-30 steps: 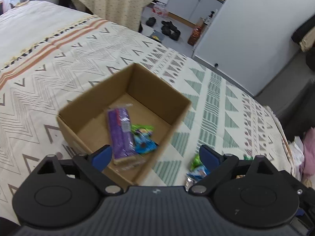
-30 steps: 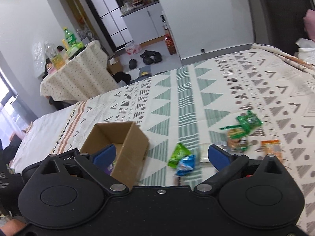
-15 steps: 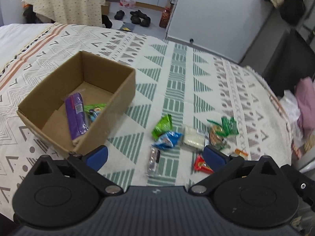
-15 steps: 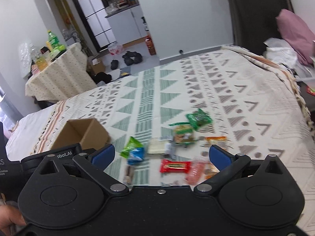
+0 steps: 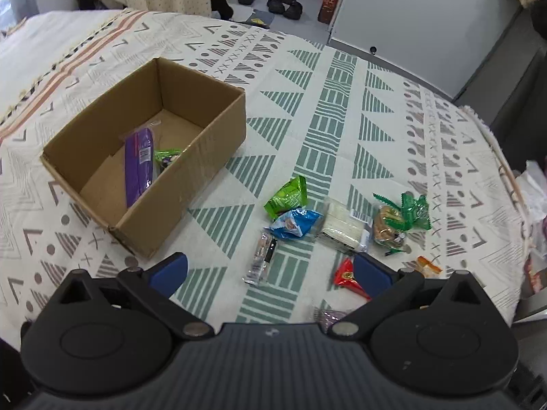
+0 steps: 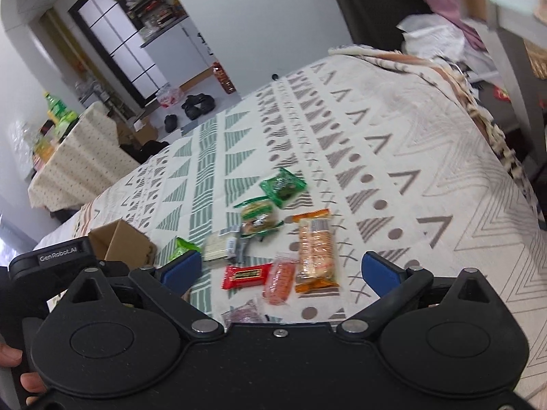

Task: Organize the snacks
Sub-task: 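Move both tools back over the remaining snacks, then grasp the clear granola bar with the left tool while the right grasps the orange biscuits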

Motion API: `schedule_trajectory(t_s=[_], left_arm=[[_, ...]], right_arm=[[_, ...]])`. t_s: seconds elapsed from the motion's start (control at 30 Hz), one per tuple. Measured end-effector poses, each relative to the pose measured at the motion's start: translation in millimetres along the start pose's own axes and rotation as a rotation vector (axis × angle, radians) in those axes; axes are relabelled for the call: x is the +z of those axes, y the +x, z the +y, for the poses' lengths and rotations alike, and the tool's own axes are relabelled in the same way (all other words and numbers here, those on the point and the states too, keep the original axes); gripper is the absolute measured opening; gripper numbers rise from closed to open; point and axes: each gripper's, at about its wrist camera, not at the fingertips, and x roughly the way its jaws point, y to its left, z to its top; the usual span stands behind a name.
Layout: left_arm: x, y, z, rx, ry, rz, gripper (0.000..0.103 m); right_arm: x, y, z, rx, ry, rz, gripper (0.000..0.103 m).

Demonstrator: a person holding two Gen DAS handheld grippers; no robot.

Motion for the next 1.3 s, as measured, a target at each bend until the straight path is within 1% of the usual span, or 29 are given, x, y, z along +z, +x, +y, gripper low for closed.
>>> schedule_trajectory(t_s=[0.07,0.17,0.27,0.37,0.43,0.53,0.6,0.63,0.7,0.73,0.8,0.83,0.93,0.97,1.0,1.03,1.07,1.17,1.23,1.3], left_arm=[[-1.7,10.2,0.5,-0.019,0.023,0.016,0.102],[-4.6,25.5,-0.4,-0.017,0.077,0.030,0.102],[-6.3,42.6,2.4,-0.020,0.100,0.051,0.100],[-5.5,56.8,5.7,-0.015,0.107,0.064,0.099],[-4.6,67.1,7.9,-0.018,0.107,0.069,0.095],[-3.7,85.8,11.3,-0.027,0.102,0.103,0.082],[-2.7,97.4,12.1,-0.027,0.088,0.145,0.071],[-1.8,101.7,11.8,-0.035,0.082,0.163,0.067],[-2.0,107.9,9.2,-0.032,0.084,0.175,0.060],[-1.8,110.7,8.5,-0.025,0.085,0.179,0.059],[-2.5,117.8,8.6,-0.018,0.085,0.194,0.049],[-2.2,121.0,8.4,-0.010,0.085,0.203,0.047],[0.3,123.1,6.9,-0.005,0.087,0.190,0.040],[1.2,123.6,7.0,-0.007,0.082,0.191,0.034],[1.9,124.2,7.2,-0.016,0.078,0.191,0.028],[2.3,124.5,7.3,-0.021,0.073,0.191,0.024],[2.5,124.7,7.3,-0.022,0.069,0.192,0.020],[3.0,124.5,6.9,-0.041,0.059,0.197,0.018],[1.9,122.4,6.6,-0.053,0.055,0.199,0.018],[1.7,119.4,6.3,-0.066,0.057,0.194,0.018]], right_arm=[[0.4,7.3,-4.8,0.002,0.010,0.010,0.093],[0.2,17.3,-10.7,0.002,0.012,0.016,0.092],[-0.8,29.2,-14.8,0.013,0.025,0.032,0.090],[-1.1,41.8,-16.9,0.004,0.029,0.047,0.087],[-0.8,51.4,-18.0,-0.012,0.024,0.065,0.085],[-1.4,65.8,-22.3,-0.026,0.034,0.084,0.082],[-2.5,76.1,-22.8,-0.036,0.033,0.103,0.078],[-3.4,80.7,-22.1,-0.041,0.028,0.109,0.077],[-4.4,89.6,-20.4,-0.049,0.013,0.120,0.077],[-4.5,94.2,-19.7,-0.055,0.004,0.126,0.076],[-5.0,103.2,-17.8,-0.069,-0.016,0.140,0.075],[-5.0,107.2,-17.2,-0.075,-0.027,0.147,0.073],[-5.3,118.0,-15.1,-0.098,-0.054,0.173,0.065],[-5.4,120.9,-15.3,-0.101,-0.055,0.182,0.063],[-5.7,123.8,-15.9,-0.103,-0.053,0.192,0.058],[-5.8,126.6,-16.4,-0.106,-0.052,0.201,0.053],[-6.0,128.4,-16.8,-0.114,-0.052,0.204,0.050],[-6.9,131.9,-13.9,-0.135,-0.080,0.206,0.047],[-7.2,131.8,-12.0,-0.152,-0.098,0.207,0.037],[-6.3,128.1,-13.2,-0.141,-0.085,0.207,0.035]])
